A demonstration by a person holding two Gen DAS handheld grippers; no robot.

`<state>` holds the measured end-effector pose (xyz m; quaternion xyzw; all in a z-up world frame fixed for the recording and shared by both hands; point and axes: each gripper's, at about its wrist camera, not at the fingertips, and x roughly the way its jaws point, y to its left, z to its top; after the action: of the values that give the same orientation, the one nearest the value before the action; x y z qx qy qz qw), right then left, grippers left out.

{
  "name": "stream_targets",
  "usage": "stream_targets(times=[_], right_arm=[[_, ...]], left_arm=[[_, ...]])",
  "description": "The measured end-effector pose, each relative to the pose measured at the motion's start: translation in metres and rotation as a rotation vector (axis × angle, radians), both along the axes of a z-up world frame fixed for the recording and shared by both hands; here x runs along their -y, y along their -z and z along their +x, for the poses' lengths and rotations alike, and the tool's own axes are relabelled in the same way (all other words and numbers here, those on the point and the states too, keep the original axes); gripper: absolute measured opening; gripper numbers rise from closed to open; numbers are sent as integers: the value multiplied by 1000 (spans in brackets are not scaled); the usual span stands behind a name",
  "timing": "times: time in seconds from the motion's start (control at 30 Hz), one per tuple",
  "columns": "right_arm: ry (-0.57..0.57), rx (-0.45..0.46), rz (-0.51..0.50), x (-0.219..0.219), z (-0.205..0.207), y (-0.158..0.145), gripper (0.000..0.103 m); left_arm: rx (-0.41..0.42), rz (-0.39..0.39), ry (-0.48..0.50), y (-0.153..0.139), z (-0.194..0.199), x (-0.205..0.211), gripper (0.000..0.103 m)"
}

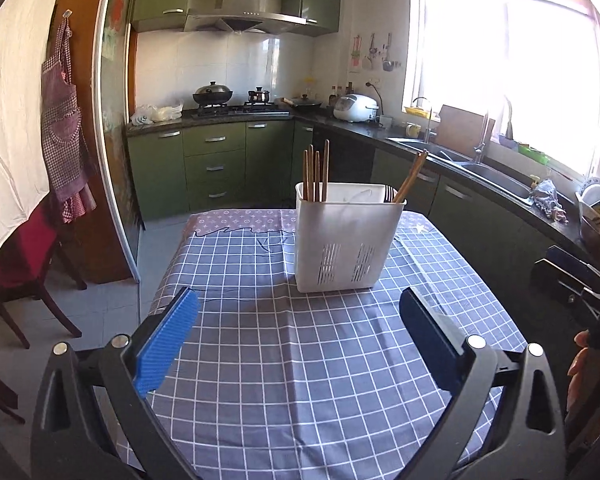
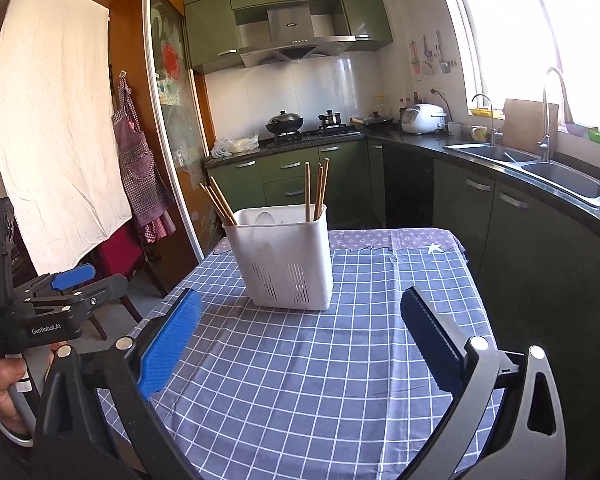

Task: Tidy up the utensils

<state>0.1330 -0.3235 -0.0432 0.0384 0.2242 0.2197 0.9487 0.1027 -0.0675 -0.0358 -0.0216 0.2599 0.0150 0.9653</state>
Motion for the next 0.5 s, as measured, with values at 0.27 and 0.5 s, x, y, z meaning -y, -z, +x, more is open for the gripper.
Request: stream_targets(times=[0.27, 0.5], right_arm=[[61, 74, -59, -5, -35, -13, 98], [41, 76, -60, -13, -44, -13, 98]], left_arm=[[16, -9, -7, -3, -28, -7, 96], [40, 2, -43, -9, -42, -15, 96]])
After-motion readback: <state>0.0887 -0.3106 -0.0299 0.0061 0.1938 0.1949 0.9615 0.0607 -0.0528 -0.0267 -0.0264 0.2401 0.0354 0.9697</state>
